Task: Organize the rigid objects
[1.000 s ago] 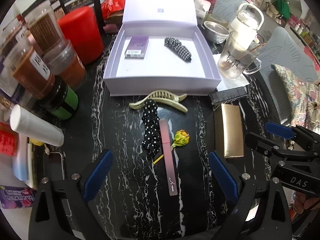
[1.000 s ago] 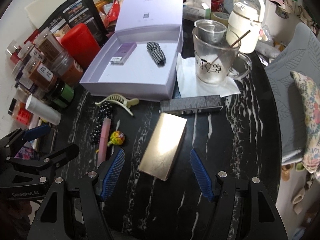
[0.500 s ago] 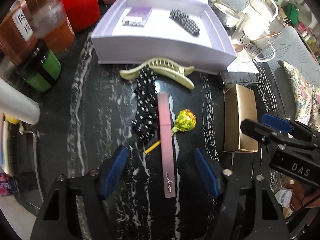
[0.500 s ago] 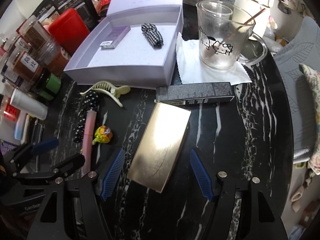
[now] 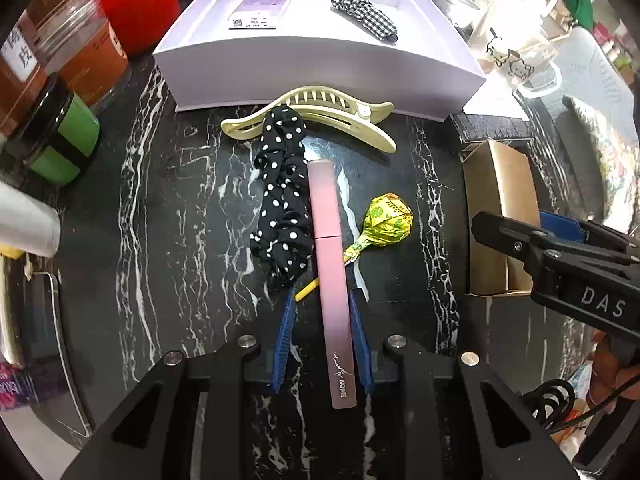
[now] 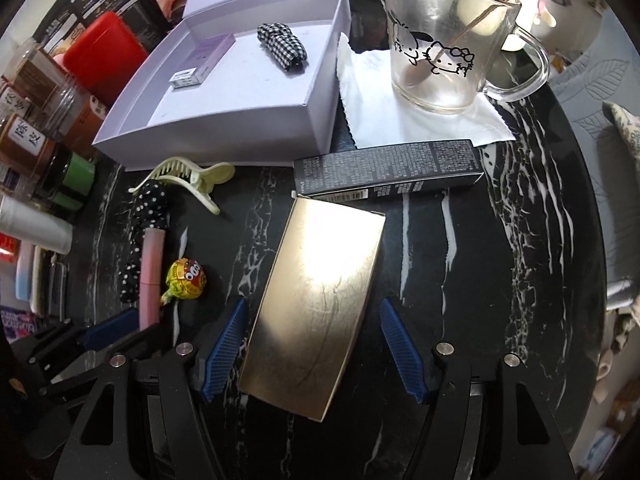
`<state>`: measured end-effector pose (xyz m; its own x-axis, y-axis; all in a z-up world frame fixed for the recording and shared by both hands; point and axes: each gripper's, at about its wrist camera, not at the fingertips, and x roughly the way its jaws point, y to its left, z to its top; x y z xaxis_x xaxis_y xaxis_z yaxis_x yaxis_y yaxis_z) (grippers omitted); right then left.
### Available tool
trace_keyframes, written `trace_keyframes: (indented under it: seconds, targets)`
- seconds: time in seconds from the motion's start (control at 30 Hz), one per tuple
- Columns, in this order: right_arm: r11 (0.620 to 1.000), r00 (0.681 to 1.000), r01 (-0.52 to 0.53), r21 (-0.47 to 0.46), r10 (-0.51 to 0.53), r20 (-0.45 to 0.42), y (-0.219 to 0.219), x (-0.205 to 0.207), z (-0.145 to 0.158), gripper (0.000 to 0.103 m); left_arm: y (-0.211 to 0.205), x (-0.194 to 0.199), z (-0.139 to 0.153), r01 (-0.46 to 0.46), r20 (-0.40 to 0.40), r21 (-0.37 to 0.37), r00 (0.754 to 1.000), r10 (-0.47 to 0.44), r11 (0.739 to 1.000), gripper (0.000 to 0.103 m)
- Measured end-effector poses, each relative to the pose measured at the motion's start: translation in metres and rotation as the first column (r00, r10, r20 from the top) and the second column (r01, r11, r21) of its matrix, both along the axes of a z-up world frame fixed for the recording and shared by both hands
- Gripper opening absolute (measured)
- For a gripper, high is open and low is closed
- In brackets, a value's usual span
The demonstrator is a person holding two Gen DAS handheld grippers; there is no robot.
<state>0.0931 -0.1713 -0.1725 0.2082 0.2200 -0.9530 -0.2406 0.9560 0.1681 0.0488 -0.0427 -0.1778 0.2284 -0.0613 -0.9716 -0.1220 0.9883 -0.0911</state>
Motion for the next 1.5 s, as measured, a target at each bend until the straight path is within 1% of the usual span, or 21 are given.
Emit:
trace_keyframes:
  seconds: [0.03,0.07,0.13,0.2,0.23,0.37,0.43,0.7,0.8,1.03,1.2,1.5]
  targets:
    - [1.0,1.0,0.001,-0.002,-0.001,-0.002,0.0,0.001,-0.001,0.069,-0.001,0.001,0.0,0.001,0.001,0.002,1.0,-0.001,1.0,0.02]
    - [1.0,1.0,0.003,-0.005,-0.003,-0.005,0.0,0.001,-0.003,0.068,-0.001,0.003,-0.001,0.001,-0.003,-0.001,1.0,-0.001,1.0,0.013]
    - [1.0,1.0,0.003,0.006,-0.003,-0.018,0.0,0.002,-0.006,0.058,-0.002,0.004,-0.001,0.001,-0.007,-0.001,1.0,-0.001,1.0,0.013]
    - [1.0,1.0,0.006,0.027,-0.006,-0.02,0.002,0.002,-0.007,0.055,-0.001,0.005,-0.001,-0.001,-0.009,-0.004,1.0,0.001,1.0,0.013]
    - [1.0,1.0,0.007,0.029,-0.006,-0.015,0.003,0.001,-0.007,0.051,0.0,0.005,-0.002,-0.004,-0.01,-0.008,1.0,0.004,1.0,0.013]
    - [1.0,1.0,-0.007,0.006,0.007,0.006,0.006,-0.002,-0.005,0.046,0.01,0.0,0.0,-0.021,-0.015,-0.039,1.0,0.02,0.999,0.013]
    - [1.0,1.0,-0.006,0.004,0.006,0.012,0.006,-0.004,-0.004,0.045,0.012,-0.003,0.002,-0.023,-0.013,-0.041,1.0,0.023,0.999,0.013]
    - [1.0,1.0,-0.005,0.007,0.005,0.003,-0.002,-0.017,-0.001,0.044,0.012,-0.015,0.012,-0.005,0.004,-0.034,1.0,0.005,0.999,0.013]
    - [1.0,1.0,-0.009,0.003,0.009,-0.003,-0.003,-0.024,0.001,0.044,0.01,-0.019,0.015,0.006,0.008,-0.019,1.0,-0.006,1.0,0.013]
    - [1.0,1.0,-0.016,0.007,0.016,-0.012,-0.007,-0.041,0.009,0.044,0.006,-0.024,0.023,0.017,0.0,-0.027,1.0,-0.017,1.0,0.013]
    - [0.999,1.0,-0.019,0.026,0.019,-0.02,-0.009,-0.05,0.021,0.044,0.004,-0.028,0.04,0.024,0.015,-0.024,1.0,-0.023,0.999,0.013]
    - [0.997,0.999,-0.049,0.051,0.049,-0.005,-0.014,-0.067,0.051,0.044,-0.004,-0.034,0.077,0.053,0.055,-0.01,0.997,-0.052,0.999,0.013]
